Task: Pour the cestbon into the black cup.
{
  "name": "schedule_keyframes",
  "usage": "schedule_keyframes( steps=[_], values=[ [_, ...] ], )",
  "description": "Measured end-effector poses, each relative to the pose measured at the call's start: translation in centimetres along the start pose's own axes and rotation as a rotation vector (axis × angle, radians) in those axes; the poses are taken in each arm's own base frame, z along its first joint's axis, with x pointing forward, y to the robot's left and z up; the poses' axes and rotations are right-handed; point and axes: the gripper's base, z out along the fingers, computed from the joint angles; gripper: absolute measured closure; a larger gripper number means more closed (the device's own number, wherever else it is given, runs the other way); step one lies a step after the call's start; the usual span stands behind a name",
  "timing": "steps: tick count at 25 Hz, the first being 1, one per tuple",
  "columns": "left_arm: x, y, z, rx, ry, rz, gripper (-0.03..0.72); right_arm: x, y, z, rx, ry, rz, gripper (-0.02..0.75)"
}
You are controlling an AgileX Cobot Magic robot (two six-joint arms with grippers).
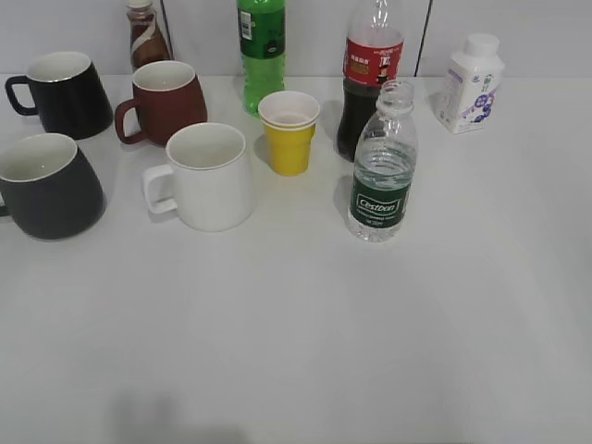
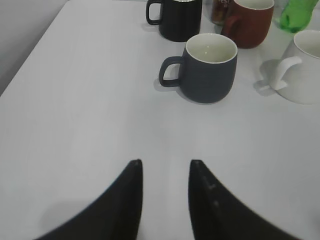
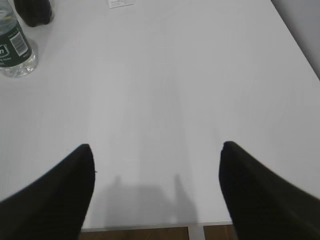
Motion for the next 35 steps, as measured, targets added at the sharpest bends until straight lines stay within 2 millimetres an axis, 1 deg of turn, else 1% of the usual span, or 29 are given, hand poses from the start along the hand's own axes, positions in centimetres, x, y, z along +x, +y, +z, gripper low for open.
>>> schedule_keyframes(
  steps=[35],
  values=[
    [0.00,0.08,0.00,-0.008,-0.001,0.005,0.447,0.00,0.00,0.00,0.000,0.000,0.000,0.155]
  ],
)
